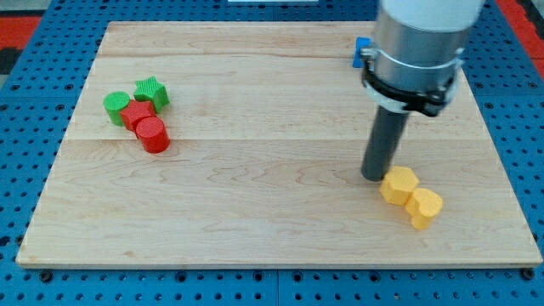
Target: Place the blue cube towards the top left side of the yellow hexagon
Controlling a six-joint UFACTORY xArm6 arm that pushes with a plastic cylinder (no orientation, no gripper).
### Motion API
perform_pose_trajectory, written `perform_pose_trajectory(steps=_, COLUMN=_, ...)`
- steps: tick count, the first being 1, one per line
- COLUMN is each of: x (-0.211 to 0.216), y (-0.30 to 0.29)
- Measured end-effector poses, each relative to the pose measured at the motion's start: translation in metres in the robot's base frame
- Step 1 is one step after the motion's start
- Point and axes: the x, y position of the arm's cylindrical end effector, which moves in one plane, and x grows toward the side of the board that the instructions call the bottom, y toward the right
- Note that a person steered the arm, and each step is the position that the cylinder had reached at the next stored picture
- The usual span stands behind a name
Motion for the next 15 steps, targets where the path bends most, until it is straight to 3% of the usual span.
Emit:
perform_pose_trajectory(steps=1, x=-0.03, y=0.018)
perform_pose_trajectory(steps=3, x=-0.199, y=0.075)
perform_pose_trajectory(steps=4, x=-0.243, y=0.127)
perform_pose_trajectory(steps=5, x=-0.274, y=0.09)
perform_pose_trajectory(steps=6, x=-0.24, y=0.032)
perform_pose_trajectory(steps=7, x=-0.233, y=0.008)
perform_pose_trajectory(steps=8, x=-0.278, y=0.062)
perform_pose_trajectory(steps=9, x=-0.305, y=0.044)
perform_pose_trajectory(steps=14, x=-0.207, y=-0.011)
perform_pose_trajectory(steps=15, x=-0.205, y=-0.06)
